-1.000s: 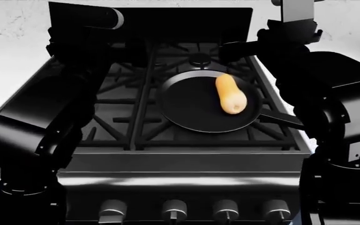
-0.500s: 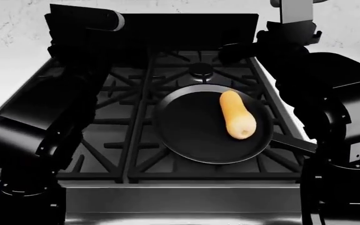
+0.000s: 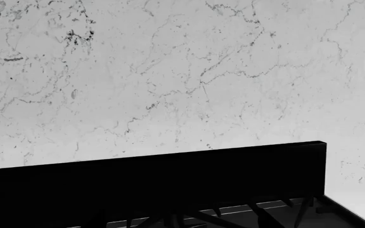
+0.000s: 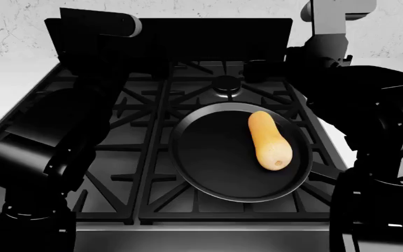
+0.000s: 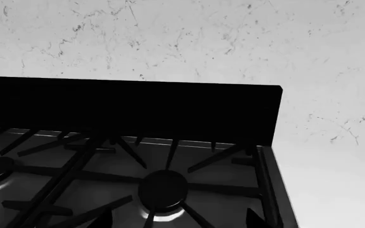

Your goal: Pick the squash from the pan and place it on the plate.

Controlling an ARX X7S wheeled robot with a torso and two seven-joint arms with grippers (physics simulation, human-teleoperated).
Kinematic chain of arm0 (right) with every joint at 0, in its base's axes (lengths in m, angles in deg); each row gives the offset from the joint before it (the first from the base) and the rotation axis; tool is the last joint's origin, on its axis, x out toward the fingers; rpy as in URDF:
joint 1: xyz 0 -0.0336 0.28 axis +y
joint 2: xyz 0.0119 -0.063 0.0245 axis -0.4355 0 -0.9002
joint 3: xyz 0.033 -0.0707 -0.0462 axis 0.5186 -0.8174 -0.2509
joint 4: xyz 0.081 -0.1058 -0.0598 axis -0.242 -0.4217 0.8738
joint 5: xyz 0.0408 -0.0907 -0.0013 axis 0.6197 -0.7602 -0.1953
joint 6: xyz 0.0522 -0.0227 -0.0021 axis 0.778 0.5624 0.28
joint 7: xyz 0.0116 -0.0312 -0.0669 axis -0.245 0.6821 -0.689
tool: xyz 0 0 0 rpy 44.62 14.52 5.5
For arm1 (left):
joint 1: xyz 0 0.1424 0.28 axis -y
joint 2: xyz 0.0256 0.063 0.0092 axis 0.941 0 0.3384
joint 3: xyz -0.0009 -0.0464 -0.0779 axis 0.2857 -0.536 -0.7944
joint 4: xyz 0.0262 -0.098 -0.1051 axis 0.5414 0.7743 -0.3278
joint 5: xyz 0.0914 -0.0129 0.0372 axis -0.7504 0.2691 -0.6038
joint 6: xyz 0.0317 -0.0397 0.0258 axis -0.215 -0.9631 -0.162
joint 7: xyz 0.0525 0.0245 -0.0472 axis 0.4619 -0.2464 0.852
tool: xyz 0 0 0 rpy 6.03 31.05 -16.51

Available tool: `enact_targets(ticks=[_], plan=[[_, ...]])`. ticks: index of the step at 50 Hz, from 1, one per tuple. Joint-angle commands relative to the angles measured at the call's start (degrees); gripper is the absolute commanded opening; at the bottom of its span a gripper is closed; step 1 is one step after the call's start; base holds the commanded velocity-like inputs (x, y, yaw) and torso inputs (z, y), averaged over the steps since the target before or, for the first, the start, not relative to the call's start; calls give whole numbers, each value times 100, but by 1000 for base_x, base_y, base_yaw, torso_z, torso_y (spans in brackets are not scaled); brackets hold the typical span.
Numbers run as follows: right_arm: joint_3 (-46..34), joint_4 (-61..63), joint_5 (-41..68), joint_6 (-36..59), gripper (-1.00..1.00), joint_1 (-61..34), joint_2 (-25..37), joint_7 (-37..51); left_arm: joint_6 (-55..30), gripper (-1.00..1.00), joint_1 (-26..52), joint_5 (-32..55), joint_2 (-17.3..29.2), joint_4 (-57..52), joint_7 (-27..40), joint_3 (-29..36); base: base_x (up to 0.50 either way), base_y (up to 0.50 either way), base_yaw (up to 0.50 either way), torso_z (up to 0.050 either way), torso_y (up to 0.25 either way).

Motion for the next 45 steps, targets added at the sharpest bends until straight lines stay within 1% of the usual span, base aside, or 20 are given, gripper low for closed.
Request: enact_targets(ticks=[1, 4, 11, 14, 18, 23, 28, 38, 45], plan=[[702, -17, 749, 1368, 100, -169, -218, 680, 135, 100, -123, 93, -52, -35, 2, -51, 0, 0, 0, 0, 0], [622, -98, 1508, 1359, 100, -176, -58, 1267, 142, 100, -143, 114, -51, -58, 11, -62, 0, 0, 0, 0, 0], [550, -170, 1954, 1288, 100, -180, 48, 1604, 151, 100, -147, 134, -43, -62, 24, -56, 0, 0, 0, 0, 0], [545, -482, 2411, 1357, 100, -371, 122, 2030, 177, 100, -144, 135, -43, -35, 18, -49, 0, 0, 0, 0, 0], [410, -1420, 3467, 1358, 100, -846, 276, 3015, 198, 100, -165, 157, -46, -49, 26, -60, 0, 0, 0, 0, 0], [201, -2466, 4212, 1345, 100, -1375, 389, 3731, 234, 100, -200, 185, -56, -46, 27, -67, 0, 0, 0, 0, 0], [34, -3400, 5294, 1345, 100, -1784, 482, 4766, 258, 100, -207, 211, -64, -35, 21, -67, 0, 0, 0, 0, 0], [-509, -5023, 7081, 1335, 100, -2320, 496, 6250, 255, 100, -201, 264, -46, -85, 48, -89, 0, 0, 0, -2, 0], [-838, -5650, 8461, 1316, 100, -2431, 483, 7420, 236, 100, -213, 309, -29, -138, 63, -96, 0, 0, 0, -1, 0]])
